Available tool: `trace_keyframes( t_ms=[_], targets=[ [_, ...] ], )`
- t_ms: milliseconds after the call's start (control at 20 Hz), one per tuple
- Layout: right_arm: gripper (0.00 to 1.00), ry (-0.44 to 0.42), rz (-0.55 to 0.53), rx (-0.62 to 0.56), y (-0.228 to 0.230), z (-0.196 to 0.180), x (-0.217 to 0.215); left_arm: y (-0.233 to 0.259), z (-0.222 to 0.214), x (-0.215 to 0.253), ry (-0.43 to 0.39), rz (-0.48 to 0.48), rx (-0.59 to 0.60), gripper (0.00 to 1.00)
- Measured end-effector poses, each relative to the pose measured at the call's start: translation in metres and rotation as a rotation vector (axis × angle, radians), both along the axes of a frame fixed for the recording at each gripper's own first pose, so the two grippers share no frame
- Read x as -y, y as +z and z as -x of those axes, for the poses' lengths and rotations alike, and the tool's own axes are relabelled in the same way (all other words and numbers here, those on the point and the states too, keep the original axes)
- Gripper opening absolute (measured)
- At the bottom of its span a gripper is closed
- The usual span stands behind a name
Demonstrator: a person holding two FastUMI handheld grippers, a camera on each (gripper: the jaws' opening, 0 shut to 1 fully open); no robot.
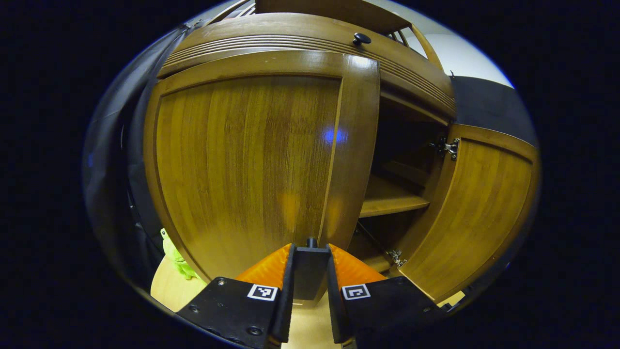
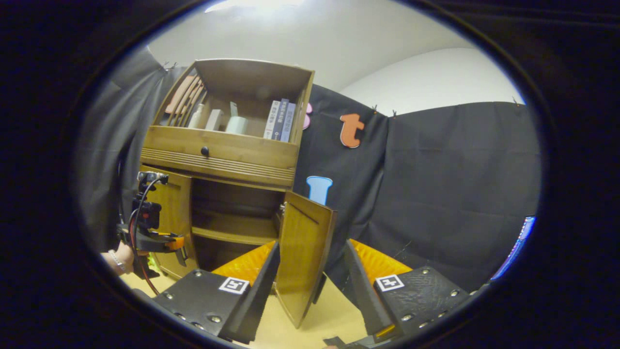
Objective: Open the right door of the double-door shoe cabinet with the right hand, and open the left door with the left hand.
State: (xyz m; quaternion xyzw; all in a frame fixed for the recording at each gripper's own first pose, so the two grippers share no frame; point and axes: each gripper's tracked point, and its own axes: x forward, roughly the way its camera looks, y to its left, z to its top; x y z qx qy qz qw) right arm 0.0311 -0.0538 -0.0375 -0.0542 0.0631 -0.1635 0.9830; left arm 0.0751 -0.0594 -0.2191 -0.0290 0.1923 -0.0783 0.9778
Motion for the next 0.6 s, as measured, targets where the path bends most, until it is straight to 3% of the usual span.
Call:
trace_keyframes(
  t_ms=[600],
  targets=[
    [0.77,0.225,-0.066,-0.029,-0.023,-0.065,-0.06,0.012,0.066,-0.03,-0.015,0.053,0.008,0.34]
  ],
)
